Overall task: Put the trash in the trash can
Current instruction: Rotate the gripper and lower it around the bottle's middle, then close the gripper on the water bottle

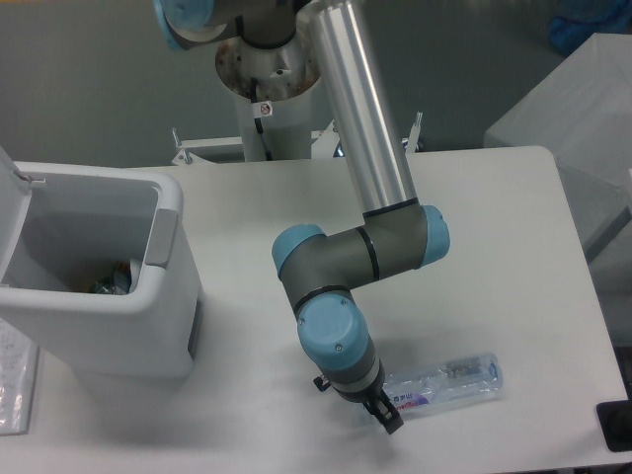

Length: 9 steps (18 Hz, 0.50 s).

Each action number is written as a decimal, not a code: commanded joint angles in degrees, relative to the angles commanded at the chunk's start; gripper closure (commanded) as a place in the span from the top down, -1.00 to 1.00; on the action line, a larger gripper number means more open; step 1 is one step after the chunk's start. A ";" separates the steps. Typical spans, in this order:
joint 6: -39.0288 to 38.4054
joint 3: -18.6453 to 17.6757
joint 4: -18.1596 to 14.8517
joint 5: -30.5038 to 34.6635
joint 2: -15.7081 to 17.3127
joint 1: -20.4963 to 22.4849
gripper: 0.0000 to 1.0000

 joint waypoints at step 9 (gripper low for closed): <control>-1.93 1.23 -0.09 -0.52 1.40 -0.09 -0.31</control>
